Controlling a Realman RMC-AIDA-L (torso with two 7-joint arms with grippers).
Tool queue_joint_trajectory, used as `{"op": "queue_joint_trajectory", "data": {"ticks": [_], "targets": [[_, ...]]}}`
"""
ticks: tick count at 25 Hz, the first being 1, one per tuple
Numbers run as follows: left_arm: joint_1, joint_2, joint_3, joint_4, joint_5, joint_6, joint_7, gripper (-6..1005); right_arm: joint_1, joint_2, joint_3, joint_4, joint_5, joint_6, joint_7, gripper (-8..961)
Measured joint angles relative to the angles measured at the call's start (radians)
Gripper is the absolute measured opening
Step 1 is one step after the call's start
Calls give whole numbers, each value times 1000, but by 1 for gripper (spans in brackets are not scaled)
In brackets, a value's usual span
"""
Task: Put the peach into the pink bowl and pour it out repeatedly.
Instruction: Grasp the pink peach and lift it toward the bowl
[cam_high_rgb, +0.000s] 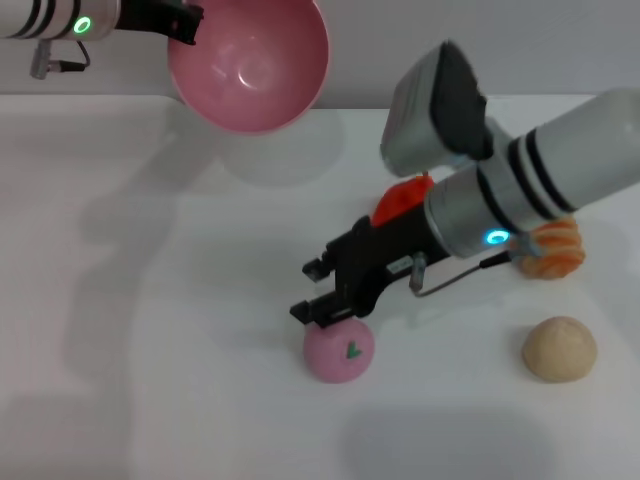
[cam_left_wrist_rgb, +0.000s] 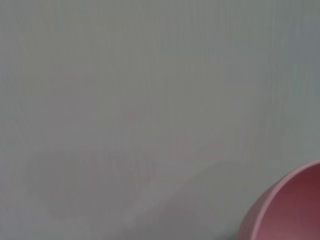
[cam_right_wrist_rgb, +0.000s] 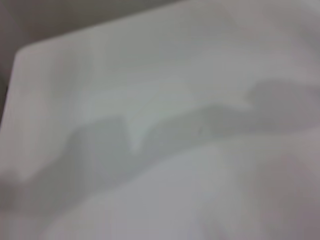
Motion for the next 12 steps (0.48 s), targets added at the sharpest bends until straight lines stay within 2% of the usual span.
{"op": "queue_joint_trajectory", "data": {"ticks": [5, 12], "targets": [[0, -4, 3, 0, 0, 2, 0, 45, 9, 3, -82, 42, 0, 62, 31, 567], [0, -10, 6, 0, -3, 5, 0, 46, 11, 3, -152, 84, -1, 86, 75, 546]]}}
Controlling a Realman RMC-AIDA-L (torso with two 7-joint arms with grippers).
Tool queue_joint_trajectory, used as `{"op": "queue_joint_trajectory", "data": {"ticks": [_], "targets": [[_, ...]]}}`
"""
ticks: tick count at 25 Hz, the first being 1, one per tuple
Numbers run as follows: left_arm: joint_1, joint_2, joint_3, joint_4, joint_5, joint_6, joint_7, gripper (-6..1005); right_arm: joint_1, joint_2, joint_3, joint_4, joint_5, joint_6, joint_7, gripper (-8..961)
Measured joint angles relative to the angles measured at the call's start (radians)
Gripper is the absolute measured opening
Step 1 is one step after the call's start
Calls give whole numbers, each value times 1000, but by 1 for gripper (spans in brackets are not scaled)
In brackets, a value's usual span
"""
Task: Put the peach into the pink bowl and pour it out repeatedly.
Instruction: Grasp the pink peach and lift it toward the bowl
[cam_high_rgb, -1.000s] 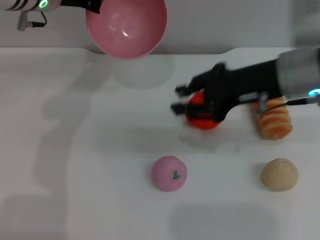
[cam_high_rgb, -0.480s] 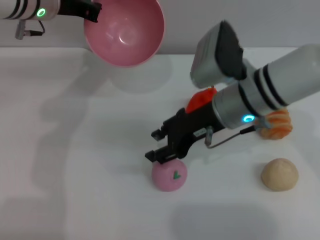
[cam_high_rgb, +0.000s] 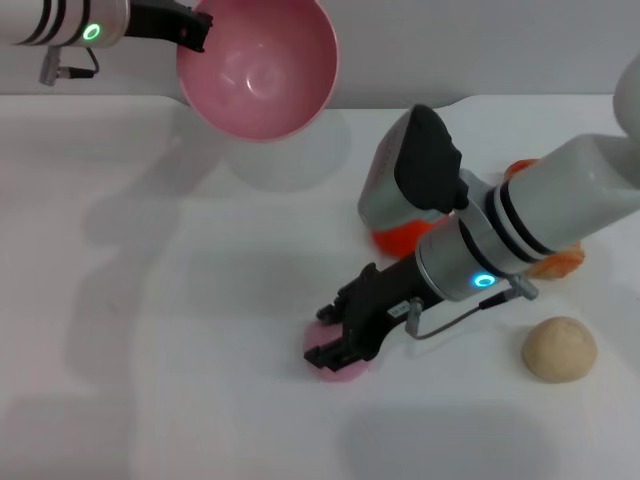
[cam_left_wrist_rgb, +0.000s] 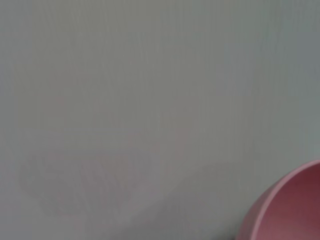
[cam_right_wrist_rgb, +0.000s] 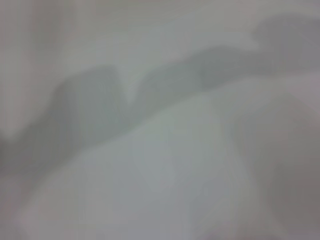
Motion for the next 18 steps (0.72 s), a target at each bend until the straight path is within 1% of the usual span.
{"op": "queue_joint_trajectory", "data": {"ticks": [5, 8, 9, 15, 18], "targets": [[3, -2, 12, -5, -4, 0, -4, 46, 4, -1, -8, 24, -8, 2, 41, 530], [3, -2, 12, -5, -4, 0, -4, 46, 1, -2, -7, 25, -44, 29, 75, 521], [5, -2, 26, -5, -5, 1, -13, 46, 1, -2, -7, 25, -44, 29, 75, 518], [5, -2, 29, -7, -6, 2, -15, 46, -4, -4, 2, 24, -52, 40, 93, 500], [5, -2, 34, -7, -6, 3, -15, 46, -4, -4, 3, 17, -52, 38, 93, 382]]}}
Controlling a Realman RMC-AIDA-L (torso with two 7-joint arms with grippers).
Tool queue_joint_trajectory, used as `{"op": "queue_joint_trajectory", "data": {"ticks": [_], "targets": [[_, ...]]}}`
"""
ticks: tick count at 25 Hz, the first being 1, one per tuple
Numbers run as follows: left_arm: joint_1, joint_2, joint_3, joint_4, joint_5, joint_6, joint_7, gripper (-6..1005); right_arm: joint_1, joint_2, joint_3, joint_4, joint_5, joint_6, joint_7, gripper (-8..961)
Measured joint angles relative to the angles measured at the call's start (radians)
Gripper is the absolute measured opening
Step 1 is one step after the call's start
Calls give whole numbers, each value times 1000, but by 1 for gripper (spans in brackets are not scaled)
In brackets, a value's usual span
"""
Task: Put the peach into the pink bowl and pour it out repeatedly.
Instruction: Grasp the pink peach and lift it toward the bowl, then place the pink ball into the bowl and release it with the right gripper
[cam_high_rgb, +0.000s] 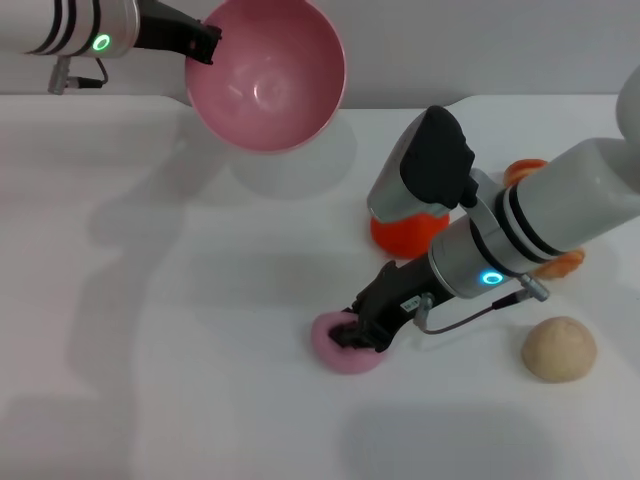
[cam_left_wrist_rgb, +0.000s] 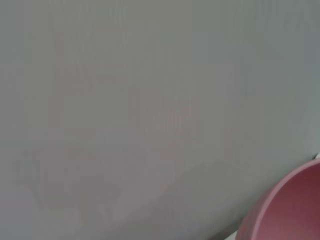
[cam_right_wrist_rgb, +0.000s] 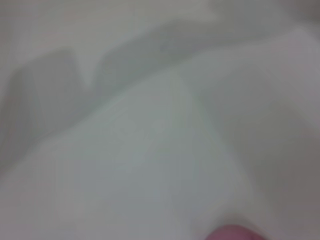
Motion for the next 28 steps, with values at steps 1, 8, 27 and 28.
{"op": "queue_joint_trajectory", "data": {"ticks": [1, 8, 27, 28], "targets": [[0, 0, 1, 0, 0, 0, 0, 46, 0, 0, 0, -5, 0, -3, 0, 342], [1, 0, 2, -1, 3, 0, 0, 46, -55, -6, 29, -197, -3, -54, 10, 137], [9, -3, 149, 16, -4, 84, -50, 46, -195, 0, 286, -739, -45, -51, -43, 58], [8, -4, 156, 18, -6, 85, -53, 46, -191, 0, 284, -726, -46, -40, -46, 62]]}}
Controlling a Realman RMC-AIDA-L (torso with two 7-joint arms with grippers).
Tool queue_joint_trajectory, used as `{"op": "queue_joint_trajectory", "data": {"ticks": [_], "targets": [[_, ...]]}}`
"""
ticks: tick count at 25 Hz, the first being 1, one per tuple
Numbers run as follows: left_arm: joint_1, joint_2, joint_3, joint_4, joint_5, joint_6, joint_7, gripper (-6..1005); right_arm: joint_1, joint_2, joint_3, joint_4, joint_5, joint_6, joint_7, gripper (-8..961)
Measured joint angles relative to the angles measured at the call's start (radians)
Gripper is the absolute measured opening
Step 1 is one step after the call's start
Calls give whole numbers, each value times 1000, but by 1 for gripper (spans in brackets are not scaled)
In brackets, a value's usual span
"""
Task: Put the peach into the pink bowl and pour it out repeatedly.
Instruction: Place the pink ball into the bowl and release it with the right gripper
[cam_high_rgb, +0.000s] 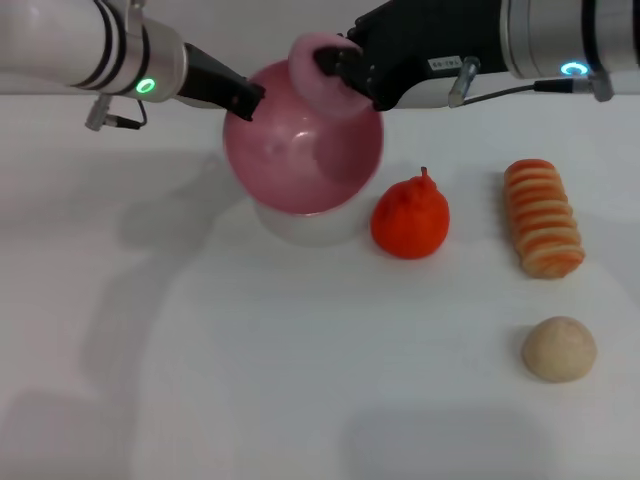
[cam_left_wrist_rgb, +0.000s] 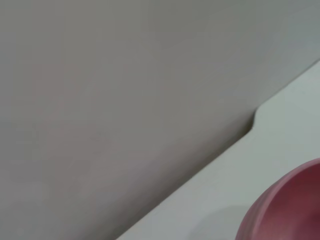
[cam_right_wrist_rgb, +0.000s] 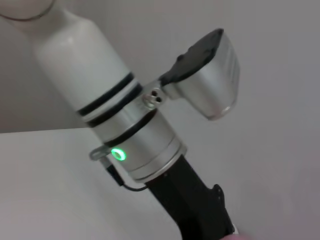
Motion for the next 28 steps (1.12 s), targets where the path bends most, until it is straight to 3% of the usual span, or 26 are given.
{"op": "queue_joint_trajectory", "data": {"ticks": [10, 12, 18, 20, 25, 28], "targets": [[-6, -4, 45, 24, -10, 7, -23, 46, 12, 0, -10, 65, -1, 81, -14, 98], [-6, -5, 48, 24, -11, 7, -23, 46, 10, 0, -9, 66, -1, 84, -15, 306], [-4, -6, 56, 25, -17, 8, -23, 46, 0, -1, 0, 66, -1, 94, -16, 516], [-2, -5, 61, 28, -16, 8, -22, 46, -9, -1, 3, 60, 2, 100, -17, 516], [27, -1, 125, 95, 25, 4, -21, 46, -98, 8, 24, -9, 91, 107, -96, 516], [43, -1, 147, 128, 51, -9, -23, 46, -189, 7, 56, -25, 312, 107, -270, 516]]}}
